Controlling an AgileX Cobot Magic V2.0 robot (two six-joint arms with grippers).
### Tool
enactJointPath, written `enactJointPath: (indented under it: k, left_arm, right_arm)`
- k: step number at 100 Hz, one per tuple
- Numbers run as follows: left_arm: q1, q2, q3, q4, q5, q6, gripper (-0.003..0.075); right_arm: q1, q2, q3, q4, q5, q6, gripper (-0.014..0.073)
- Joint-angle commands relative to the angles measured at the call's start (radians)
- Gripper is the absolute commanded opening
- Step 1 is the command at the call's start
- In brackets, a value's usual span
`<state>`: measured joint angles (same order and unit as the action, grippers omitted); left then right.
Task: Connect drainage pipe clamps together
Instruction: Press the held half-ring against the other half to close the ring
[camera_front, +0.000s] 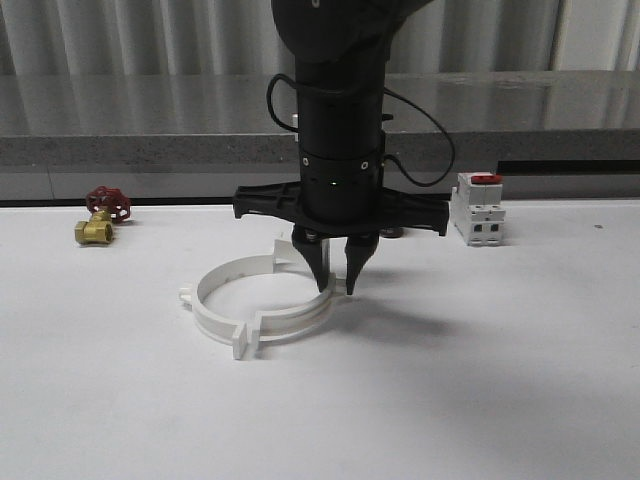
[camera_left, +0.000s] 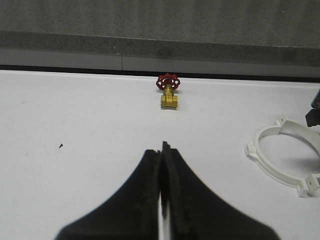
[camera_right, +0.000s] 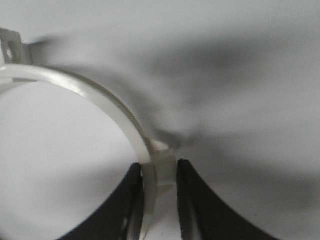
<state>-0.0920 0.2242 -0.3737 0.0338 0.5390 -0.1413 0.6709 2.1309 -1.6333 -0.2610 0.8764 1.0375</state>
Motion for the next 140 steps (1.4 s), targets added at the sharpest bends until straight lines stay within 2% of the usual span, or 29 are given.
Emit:
enactJointPath:
  k: [1, 68, 140]
  left_arm:
    - [0.003, 0.009, -0.028, -0.001, -0.077, -0.001, -0.002]
    - [0.003, 0.009, -0.028, -0.001, -0.077, -0.001, -0.002]
    - [0.003, 0.009, -0.028, -0.001, -0.077, -0.001, -0.002]
  right_arm:
    - [0.005, -0.059, -0.032, -0.026, 0.002, 0.0, 0.0099]
    - [0.005, -0.059, -0.03, -0.03, 0.0, 0.052, 0.0099]
    - [0.01, -0.038, -0.027, -0.025, 0.01, 0.052, 0.0099]
